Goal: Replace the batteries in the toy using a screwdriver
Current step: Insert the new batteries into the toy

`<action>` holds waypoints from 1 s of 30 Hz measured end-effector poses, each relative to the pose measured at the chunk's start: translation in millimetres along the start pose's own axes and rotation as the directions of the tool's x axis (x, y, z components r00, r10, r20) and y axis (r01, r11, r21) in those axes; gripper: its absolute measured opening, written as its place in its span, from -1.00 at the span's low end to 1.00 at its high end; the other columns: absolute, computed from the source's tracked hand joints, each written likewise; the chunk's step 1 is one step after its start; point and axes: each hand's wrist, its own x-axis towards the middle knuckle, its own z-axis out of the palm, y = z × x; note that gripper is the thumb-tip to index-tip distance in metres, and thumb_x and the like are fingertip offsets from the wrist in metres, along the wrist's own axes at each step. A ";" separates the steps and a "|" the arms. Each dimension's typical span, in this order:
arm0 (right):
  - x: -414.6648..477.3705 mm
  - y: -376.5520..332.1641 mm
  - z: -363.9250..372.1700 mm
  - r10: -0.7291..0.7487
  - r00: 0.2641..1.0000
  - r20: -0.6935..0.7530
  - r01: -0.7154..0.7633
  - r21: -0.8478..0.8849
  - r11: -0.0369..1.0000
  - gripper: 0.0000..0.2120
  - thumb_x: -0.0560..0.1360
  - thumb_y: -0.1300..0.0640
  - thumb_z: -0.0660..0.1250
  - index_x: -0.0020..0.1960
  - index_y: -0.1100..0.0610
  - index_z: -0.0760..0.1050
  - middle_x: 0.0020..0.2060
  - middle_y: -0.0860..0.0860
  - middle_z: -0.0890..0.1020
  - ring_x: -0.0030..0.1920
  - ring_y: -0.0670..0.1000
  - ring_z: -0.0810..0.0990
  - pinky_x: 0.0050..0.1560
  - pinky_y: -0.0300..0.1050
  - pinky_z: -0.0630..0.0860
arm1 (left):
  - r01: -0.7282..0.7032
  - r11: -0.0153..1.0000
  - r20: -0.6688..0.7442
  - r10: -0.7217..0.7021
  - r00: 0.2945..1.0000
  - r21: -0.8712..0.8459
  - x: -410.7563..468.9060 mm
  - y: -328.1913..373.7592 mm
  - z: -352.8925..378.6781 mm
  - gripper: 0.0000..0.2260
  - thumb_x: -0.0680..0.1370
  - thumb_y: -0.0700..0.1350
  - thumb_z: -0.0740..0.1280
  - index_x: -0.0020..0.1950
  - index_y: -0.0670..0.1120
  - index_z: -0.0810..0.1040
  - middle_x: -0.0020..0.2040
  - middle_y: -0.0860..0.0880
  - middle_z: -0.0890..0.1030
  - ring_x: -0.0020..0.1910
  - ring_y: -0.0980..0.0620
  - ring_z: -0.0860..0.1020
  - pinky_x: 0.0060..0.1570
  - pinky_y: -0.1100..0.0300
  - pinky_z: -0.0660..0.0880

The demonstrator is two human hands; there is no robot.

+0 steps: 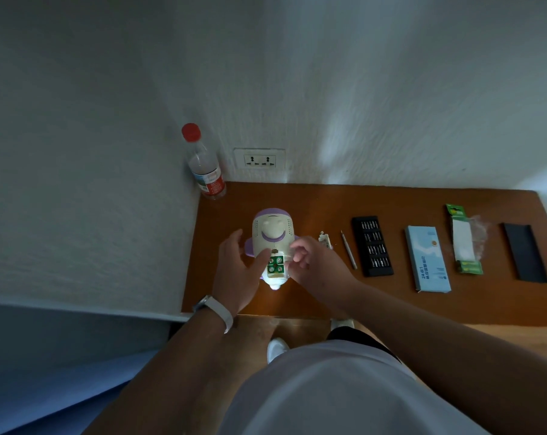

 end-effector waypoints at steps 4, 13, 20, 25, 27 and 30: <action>5.1 3.1 -1.4 0.060 0.998 0.013 -0.060 0.011 0.998 -0.60 0.49 -0.12 0.34 0.29 -0.07 0.41 -0.04 -0.20 0.54 -0.08 -0.20 0.55 -0.18 -0.24 0.43 | 0.211 0.945 0.193 -0.165 0.967 -0.248 13.1 2.0 0.3 -0.24 0.53 -0.02 0.47 0.60 -0.04 0.12 0.44 -0.11 0.44 0.30 -0.05 0.52 0.26 -0.07 0.54; 10.6 11.9 -6.6 0.119 0.989 0.086 -0.118 -0.019 0.993 -0.48 0.51 -0.19 0.29 0.42 -0.09 0.28 -0.05 -0.17 0.54 -0.11 -0.20 0.55 -0.25 -0.27 0.38 | 0.373 0.821 0.367 -0.218 0.905 -0.432 24.8 0.5 6.3 -0.25 0.41 -0.13 0.54 0.53 -0.08 0.28 0.32 -0.16 0.57 0.24 -0.18 0.60 0.22 -0.24 0.55; 9.4 25.1 -11.4 0.099 0.989 0.106 -0.101 0.013 0.995 -0.46 0.47 -0.27 0.27 0.40 -0.17 0.26 -0.08 -0.19 0.58 -0.14 -0.17 0.61 -0.20 -0.22 0.54 | 0.405 0.770 0.385 -0.225 0.895 -0.493 23.0 8.3 14.1 -0.33 0.34 -0.15 0.56 0.38 0.02 0.37 0.24 -0.13 0.60 0.17 -0.17 0.63 -0.07 -0.03 0.65; 13.0 34.2 -15.4 0.081 0.987 0.136 -0.088 0.048 0.995 -0.46 0.40 -0.36 0.25 0.34 -0.26 0.31 -0.12 -0.19 0.63 -0.12 -0.21 0.61 -0.11 -0.16 0.58 | 0.348 0.798 0.301 -0.219 0.928 -0.493 20.5 8.1 22.0 -0.51 0.45 -0.23 0.52 0.29 0.02 0.42 0.21 -0.13 0.61 0.16 -0.16 0.62 0.09 -0.15 0.62; 13.4 38.0 -19.3 0.078 0.989 0.124 -0.086 0.062 0.994 -0.51 0.38 -0.38 0.22 0.27 -0.25 0.37 -0.12 -0.23 0.63 -0.11 -0.24 0.60 -0.09 -0.16 0.55 | 0.346 0.777 0.287 -0.221 0.932 -0.526 18.7 9.5 21.2 -0.53 0.42 -0.18 0.54 0.24 0.06 0.44 0.21 -0.12 0.61 0.16 -0.15 0.63 0.08 -0.13 0.63; 11.0 50.3 -30.0 0.117 0.990 0.073 -0.120 0.026 0.993 -0.64 0.46 -0.29 0.25 0.23 -0.25 0.41 -0.09 -0.25 0.57 -0.11 -0.22 0.57 -0.19 -0.27 0.49 | 0.327 0.771 0.266 -0.210 0.941 -0.547 14.9 13.0 16.9 -0.44 0.28 -0.04 0.57 0.22 0.08 0.46 0.20 -0.08 0.62 0.15 -0.10 0.63 0.01 -0.03 0.64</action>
